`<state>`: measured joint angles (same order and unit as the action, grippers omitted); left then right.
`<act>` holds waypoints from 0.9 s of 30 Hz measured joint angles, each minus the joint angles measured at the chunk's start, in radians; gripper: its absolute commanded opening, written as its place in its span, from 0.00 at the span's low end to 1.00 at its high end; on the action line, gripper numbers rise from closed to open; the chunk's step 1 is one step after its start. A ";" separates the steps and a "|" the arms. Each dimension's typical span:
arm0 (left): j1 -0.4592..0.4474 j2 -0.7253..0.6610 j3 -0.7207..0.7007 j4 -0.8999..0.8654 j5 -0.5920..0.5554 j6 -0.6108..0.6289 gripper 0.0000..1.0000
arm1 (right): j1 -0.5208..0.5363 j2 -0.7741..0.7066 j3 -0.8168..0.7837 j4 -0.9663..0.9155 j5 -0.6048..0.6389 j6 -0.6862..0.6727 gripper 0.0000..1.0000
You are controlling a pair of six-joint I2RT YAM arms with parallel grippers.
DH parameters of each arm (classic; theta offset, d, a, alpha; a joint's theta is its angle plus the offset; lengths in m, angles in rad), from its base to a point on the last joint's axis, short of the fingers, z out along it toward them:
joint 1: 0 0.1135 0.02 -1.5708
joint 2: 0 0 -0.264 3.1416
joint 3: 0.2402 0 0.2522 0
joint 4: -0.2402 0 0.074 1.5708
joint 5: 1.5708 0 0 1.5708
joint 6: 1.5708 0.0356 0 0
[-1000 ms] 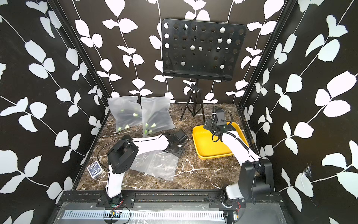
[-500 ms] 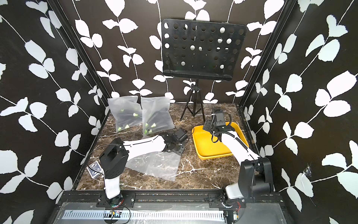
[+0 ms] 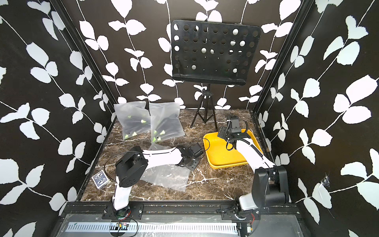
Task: Place the eggplant in a zip-top bag and seal the zipper
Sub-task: Open the zipper of the food storage bag at the center of the board.
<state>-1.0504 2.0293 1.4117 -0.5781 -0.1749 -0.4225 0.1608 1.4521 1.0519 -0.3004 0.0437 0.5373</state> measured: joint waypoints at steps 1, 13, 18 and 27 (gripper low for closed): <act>0.000 0.000 0.003 0.001 -0.002 -0.001 0.31 | 0.000 0.000 -0.002 0.001 0.000 0.000 0.75; 0.050 0.000 0.000 0.021 0.084 -0.034 0.09 | 0.000 -0.006 -0.020 0.003 -0.004 -0.003 0.75; 0.056 -0.005 -0.014 0.050 0.115 -0.055 0.01 | 0.000 -0.008 -0.020 0.003 -0.008 -0.003 0.74; 0.090 -0.060 -0.071 0.086 0.161 -0.080 0.00 | 0.021 -0.008 -0.020 -0.002 -0.035 -0.029 0.74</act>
<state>-0.9600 1.9697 1.3407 -0.4923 -0.0139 -0.5026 0.1818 1.4441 1.0321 -0.3027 0.0082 0.5087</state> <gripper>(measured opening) 0.047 0.742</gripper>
